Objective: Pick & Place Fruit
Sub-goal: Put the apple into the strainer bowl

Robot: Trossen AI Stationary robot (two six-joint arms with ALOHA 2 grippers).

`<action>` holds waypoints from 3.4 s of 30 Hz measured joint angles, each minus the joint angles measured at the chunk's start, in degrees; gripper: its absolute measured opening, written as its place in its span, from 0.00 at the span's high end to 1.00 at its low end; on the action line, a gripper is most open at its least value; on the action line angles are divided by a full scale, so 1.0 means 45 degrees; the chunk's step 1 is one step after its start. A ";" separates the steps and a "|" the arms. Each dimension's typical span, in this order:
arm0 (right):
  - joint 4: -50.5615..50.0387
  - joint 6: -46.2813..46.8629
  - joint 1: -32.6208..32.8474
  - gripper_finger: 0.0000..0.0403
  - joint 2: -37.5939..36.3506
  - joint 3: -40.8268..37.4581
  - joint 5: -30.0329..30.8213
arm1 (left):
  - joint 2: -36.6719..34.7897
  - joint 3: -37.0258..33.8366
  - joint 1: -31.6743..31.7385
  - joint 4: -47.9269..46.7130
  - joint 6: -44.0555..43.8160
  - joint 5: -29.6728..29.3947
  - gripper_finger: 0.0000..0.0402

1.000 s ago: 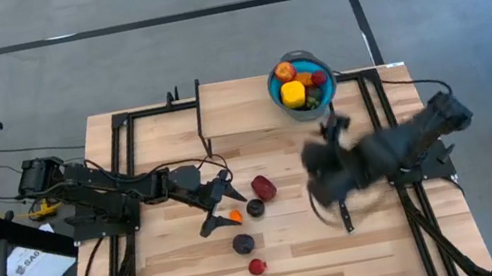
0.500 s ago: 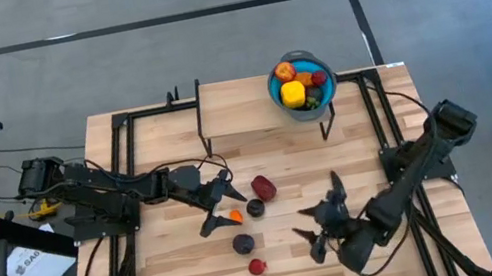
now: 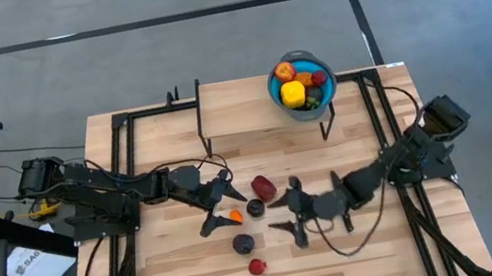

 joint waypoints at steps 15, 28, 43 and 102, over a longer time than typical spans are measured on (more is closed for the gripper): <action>-0.6437 0.2085 -0.1187 0.34 0.0000 0.0885 -0.0303 | 0.0000 0.0000 -0.0040 -0.0018 -0.0076 -0.0010 0.22; -0.3731 0.5088 -0.1113 0.33 0.3343 0.0633 0.2174 | 0.0000 -0.1090 0.0206 -0.0026 0.0061 -0.2247 0.22; -0.1933 0.5155 -0.1696 0.33 0.4507 0.0793 0.2479 | 0.0969 -0.2710 0.2509 0.3212 0.0393 -0.1240 0.26; -0.8244 0.5272 0.0179 0.42 0.1035 0.2492 0.4186 | 0.1143 -0.4153 0.2798 0.6471 -0.1067 -0.1681 0.53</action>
